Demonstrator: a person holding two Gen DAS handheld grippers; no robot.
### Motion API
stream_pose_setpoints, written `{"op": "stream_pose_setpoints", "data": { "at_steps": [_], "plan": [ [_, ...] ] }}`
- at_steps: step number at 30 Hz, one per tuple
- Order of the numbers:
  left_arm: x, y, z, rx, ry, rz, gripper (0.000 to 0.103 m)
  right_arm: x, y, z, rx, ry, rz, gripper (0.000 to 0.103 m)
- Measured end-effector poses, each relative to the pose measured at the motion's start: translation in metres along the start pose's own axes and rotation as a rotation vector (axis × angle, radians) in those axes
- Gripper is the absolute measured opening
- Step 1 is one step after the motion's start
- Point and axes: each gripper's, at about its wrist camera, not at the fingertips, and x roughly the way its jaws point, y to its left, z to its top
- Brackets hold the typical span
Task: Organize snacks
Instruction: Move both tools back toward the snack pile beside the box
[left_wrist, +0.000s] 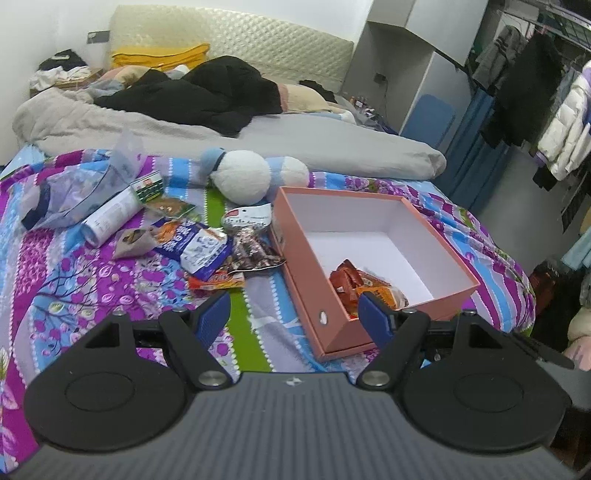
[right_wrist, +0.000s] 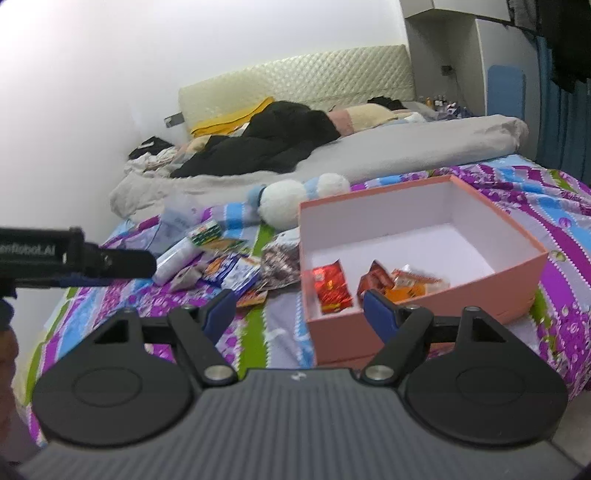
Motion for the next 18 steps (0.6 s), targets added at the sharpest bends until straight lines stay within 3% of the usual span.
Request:
{"op": "stream_pose_setpoints", "data": {
  "at_steps": [8, 18],
  "plan": [
    [0.004, 0.032, -0.015, -0.071, 0.026, 0.032, 0.080, -0.002, 0.018, -0.019, -0.040, 0.016, 0.015, 0.078],
    [0.067, 0.093, -0.011, -0.185, 0.093, 0.105, 0.085, 0.044, 0.050, -0.011, -0.177, 0.067, 0.057, 0.077]
  ]
}}
